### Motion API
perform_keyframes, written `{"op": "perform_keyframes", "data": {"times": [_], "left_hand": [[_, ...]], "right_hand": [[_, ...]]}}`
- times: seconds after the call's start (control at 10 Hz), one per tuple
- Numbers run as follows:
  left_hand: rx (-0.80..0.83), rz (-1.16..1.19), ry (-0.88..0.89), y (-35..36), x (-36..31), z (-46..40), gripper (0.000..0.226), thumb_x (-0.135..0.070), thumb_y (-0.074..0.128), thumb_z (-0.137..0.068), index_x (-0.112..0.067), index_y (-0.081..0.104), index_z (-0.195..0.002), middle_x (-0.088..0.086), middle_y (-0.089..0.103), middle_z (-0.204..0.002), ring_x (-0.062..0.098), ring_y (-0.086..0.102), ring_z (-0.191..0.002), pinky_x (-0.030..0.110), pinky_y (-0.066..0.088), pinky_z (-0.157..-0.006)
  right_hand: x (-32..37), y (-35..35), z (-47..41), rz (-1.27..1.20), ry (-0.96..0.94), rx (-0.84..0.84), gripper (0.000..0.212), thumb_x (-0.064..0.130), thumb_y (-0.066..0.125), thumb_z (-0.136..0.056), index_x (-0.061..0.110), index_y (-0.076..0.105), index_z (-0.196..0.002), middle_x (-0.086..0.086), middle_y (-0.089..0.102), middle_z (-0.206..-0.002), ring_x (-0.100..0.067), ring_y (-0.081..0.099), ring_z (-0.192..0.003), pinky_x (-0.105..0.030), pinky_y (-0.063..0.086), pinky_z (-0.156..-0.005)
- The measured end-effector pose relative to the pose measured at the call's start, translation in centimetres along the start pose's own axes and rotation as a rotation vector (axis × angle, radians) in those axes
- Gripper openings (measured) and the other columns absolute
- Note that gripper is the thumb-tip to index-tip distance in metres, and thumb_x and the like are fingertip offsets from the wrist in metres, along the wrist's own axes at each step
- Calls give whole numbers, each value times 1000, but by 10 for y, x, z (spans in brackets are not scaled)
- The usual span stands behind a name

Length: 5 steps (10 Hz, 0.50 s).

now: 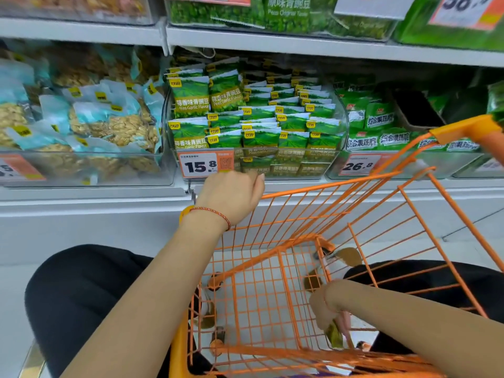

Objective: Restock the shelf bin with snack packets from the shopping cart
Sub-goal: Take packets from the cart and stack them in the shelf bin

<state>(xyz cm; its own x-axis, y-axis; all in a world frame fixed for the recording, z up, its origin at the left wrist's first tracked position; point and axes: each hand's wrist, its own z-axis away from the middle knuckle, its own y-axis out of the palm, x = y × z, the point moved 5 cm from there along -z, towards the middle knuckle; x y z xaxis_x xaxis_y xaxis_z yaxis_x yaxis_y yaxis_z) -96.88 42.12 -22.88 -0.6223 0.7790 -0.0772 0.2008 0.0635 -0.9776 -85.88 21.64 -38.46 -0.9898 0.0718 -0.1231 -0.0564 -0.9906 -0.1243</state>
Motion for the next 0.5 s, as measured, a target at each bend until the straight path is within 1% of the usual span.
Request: {"op": "perform_keyframes", "data": {"times": [0.1,0.2,0.3,0.4,0.5], "left_hand": [[12,26,-15,-1,1,1,35,-36,21,-102,-21,47,-85,-4,36,-54,22,39,-53,28,22,-45],[4,64,-32,-1,3,1,33,-35,23,-102,-21,44,-82,-4,36,-55,24,43,-57,29,25,-47],[-1,119,-54,-1,5,2,34,-36,25,-102,-20,48,-82,-5,40,-56,27,53,-63,31,28,-50],[-57,150,-59,-6,5,3,38,-38,27,-102,-18,56,-91,-3,46,-62,28,59,-69,31,26,-50],[-262,252,-55,-20,5,10,44,-42,27,-101,-15,57,-82,-6,42,-55,27,54,-55,26,15,-42]], "right_hand": [[2,-24,19,-76,-140,9,24,24,48,-96,10,53,-76,3,42,-72,-19,52,-72,-39,48,-91],[-13,-62,46,-447,-300,-160,8,28,55,-91,23,61,-92,9,59,-84,-11,64,-77,-33,54,-84],[-24,-99,91,-782,-531,-411,11,32,53,-91,30,64,-93,3,71,-87,-23,69,-86,-41,54,-89],[-24,-123,139,-948,-794,-663,16,16,70,-85,23,59,-75,7,58,-73,-16,61,-66,-34,57,-70],[-25,-133,171,-1079,-942,-861,21,9,72,-78,14,53,-73,6,50,-79,-2,56,-63,-22,52,-59]]}}
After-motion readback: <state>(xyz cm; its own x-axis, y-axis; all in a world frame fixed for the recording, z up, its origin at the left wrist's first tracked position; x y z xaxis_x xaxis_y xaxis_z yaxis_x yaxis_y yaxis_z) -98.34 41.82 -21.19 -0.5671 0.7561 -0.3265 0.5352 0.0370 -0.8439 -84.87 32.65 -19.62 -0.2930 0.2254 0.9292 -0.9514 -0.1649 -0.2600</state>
